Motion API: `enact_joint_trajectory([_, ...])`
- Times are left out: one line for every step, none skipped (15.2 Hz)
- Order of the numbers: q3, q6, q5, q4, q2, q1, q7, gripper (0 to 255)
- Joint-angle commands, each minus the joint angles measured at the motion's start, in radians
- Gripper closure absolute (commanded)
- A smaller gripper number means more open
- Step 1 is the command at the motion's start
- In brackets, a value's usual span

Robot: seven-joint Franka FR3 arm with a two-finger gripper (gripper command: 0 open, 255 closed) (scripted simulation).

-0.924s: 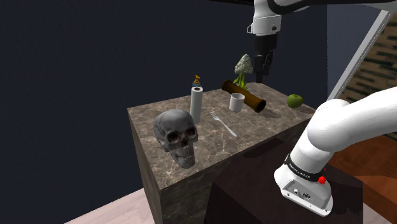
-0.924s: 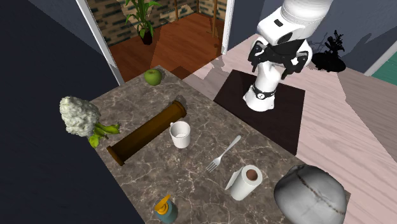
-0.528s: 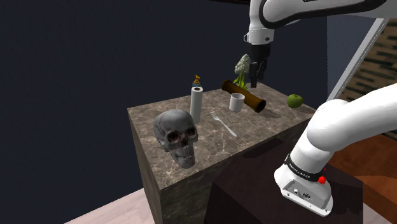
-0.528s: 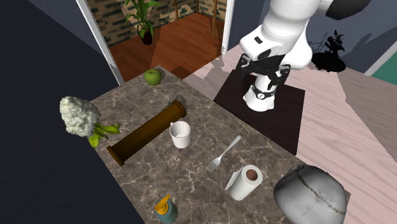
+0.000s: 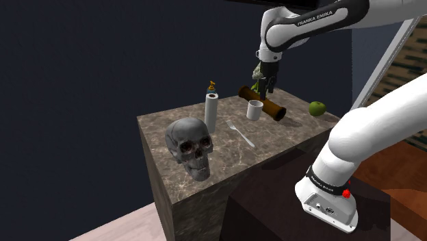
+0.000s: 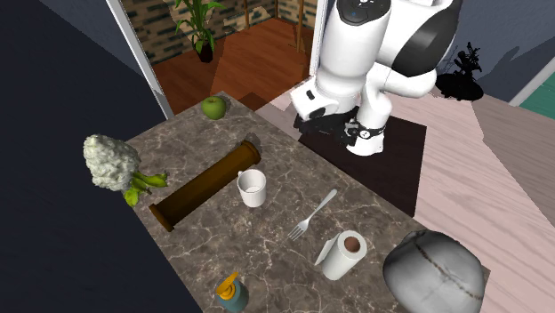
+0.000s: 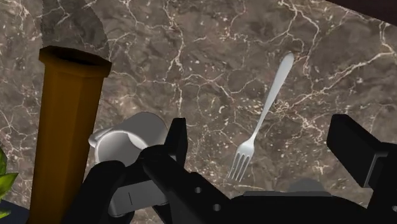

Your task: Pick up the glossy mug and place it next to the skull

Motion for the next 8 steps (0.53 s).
enact_joint_trajectory([-0.024,0.07,-0.01,0.005,0.06,-0.011,-0.018,0])
enact_joint_trajectory([-0.036,0.104,-0.013,0.01,0.092,-0.016,-0.026,0])
enact_joint_trajectory([-0.047,0.137,-0.015,0.016,0.125,-0.02,-0.035,0])
enact_joint_trajectory([-0.058,0.169,-0.016,0.023,0.158,-0.024,-0.044,0])
enact_joint_trajectory([-0.068,0.201,-0.016,0.033,0.193,-0.029,-0.053,0])
enact_joint_trajectory([-0.079,0.232,-0.014,0.043,0.228,-0.032,-0.063,0])
enact_joint_trajectory([-0.089,0.262,-0.011,0.055,0.264,-0.036,-0.074,0])
enact_joint_trajectory([-0.099,0.291,-0.007,0.068,0.3,-0.04,-0.085,0])
